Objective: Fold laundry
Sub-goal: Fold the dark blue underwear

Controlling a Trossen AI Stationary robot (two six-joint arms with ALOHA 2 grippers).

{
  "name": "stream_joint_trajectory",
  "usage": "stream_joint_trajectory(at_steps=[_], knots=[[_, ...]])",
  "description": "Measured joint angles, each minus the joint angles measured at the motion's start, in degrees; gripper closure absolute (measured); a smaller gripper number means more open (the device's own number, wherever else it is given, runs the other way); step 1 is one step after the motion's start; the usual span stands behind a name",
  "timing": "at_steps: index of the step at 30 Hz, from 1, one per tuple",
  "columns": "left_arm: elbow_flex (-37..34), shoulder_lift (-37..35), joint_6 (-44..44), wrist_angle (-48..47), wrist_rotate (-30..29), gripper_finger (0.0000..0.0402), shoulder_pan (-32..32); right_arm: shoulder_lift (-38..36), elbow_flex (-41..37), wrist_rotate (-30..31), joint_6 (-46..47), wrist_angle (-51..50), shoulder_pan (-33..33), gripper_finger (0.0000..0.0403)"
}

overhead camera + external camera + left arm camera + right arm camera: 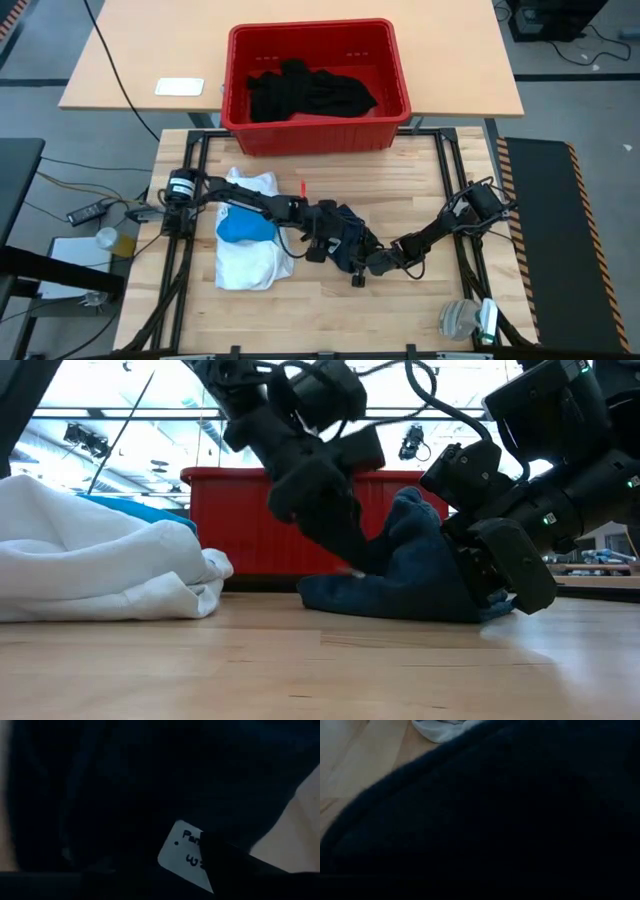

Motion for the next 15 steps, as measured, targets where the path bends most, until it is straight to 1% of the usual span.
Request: stream_joint_trajectory(at_steps=[5, 10, 12, 15], knots=[[0.0, 3.24, -2.23, 0.23, 0.21, 0.0209, 0.37, 0.02, -0.01, -0.02, 0.1, 0.22, 0.0, 0.0257], [0.02, 3.43, -2.2, 0.33, 0.0, 0.0209, 0.35, 0.02, -0.02, 0.84, 0.73, 0.24, 0.0, 0.0256], [0.02, 3.43, -2.22, 0.23, 0.04, 0.0209, 0.51, -0.12, -0.02, 0.75, 1.01, 0.07, 0.0, 0.0251], [0.04, 3.43, -2.27, -0.25, 0.12, 0.0209, 0.61, -1.69, -0.02, -0.33, 2.28, -2.0, -0.22, 0.0234]])
